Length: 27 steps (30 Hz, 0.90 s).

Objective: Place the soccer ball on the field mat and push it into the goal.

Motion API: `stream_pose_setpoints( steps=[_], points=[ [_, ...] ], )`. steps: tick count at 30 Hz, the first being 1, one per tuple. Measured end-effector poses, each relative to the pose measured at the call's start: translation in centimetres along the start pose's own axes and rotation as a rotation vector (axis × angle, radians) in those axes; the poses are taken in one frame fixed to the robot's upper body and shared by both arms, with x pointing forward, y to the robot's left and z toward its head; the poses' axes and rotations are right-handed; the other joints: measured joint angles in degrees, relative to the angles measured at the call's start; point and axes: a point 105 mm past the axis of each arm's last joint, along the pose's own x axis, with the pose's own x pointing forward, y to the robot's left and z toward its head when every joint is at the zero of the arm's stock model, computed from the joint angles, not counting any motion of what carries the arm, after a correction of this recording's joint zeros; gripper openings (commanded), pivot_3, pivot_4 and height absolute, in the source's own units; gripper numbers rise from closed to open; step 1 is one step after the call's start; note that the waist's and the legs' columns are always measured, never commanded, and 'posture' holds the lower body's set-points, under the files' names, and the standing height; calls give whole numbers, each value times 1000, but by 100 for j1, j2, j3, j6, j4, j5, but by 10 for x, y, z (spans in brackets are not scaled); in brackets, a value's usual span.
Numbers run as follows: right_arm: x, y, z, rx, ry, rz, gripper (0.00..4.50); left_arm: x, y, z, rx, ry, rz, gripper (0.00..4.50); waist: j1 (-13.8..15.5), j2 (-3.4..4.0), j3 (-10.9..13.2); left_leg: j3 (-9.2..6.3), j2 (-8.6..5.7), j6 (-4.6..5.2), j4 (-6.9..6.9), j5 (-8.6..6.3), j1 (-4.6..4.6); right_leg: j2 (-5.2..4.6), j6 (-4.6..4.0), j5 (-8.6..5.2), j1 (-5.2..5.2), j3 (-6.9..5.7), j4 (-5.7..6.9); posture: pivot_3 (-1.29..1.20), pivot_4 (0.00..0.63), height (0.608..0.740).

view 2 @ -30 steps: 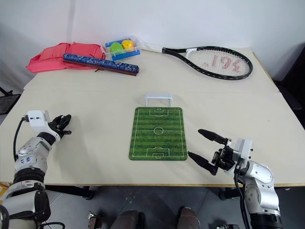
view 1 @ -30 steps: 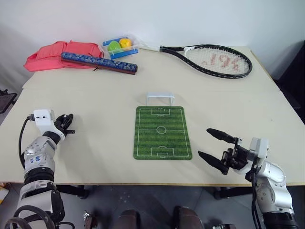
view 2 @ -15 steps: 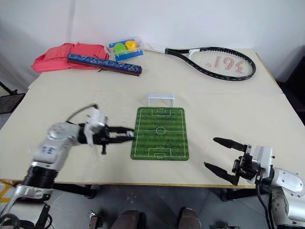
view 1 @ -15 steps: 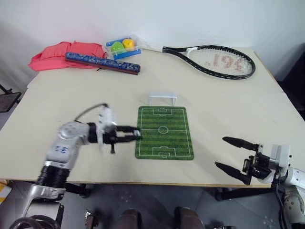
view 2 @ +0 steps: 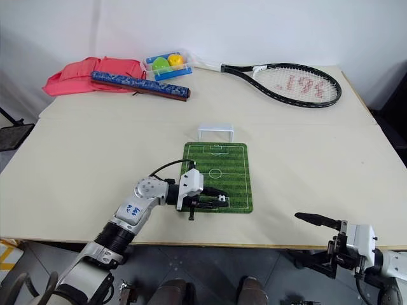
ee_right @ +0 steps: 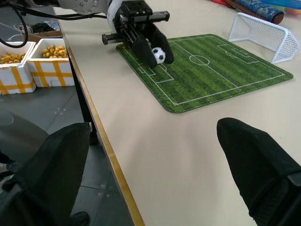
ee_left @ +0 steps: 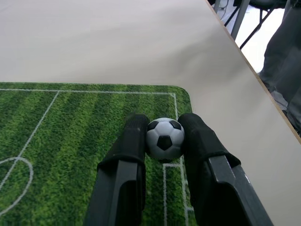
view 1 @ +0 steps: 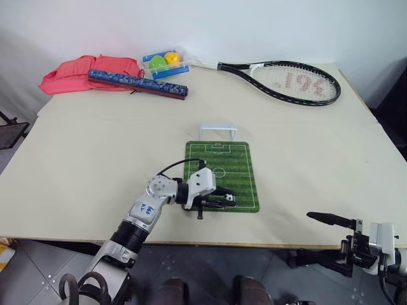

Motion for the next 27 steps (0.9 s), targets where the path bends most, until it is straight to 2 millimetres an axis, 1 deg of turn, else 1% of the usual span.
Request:
stream_pose_setpoints(
  steps=[8,12,20,22,26,27],
  points=[
    [7,-5,4,-24,-24,-1,4500,-3,2,-3,6,25,18,867,6,0,0,-3,-1,0,0,0,0,-1,-1,1,0,-1,2,0,150,740],
    [9,-7,5,-27,-29,-5,4500,-8,-1,-12,-4,50,28,867,4,0,0,-3,-1,0,0,0,0,-1,0,1,0,-1,2,0,150,740],
    [13,-9,7,-33,-31,-17,4500,-7,-2,-10,4,51,29,867,12,1,-1,-3,-2,0,1,0,0,-2,0,1,1,-1,5,0,150,740],
    [14,-9,8,-38,-32,-18,4500,-6,-3,-10,-1,47,26,1612,12,1,-1,-3,-2,0,1,0,0,-2,0,1,0,-1,5,0,150,740],
    [15,-9,10,-33,-32,-20,4500,-4,-3,-10,-7,43,26,2784,9,1,0,-3,-2,0,1,0,0,-2,0,1,0,-1,5,0,150,740],
    [16,-9,11,-35,-33,-20,4500,-4,-3,-10,-7,40,27,2784,9,1,-1,-3,-2,0,1,0,0,-2,0,1,0,-1,5,0,150,740]
  ],
)
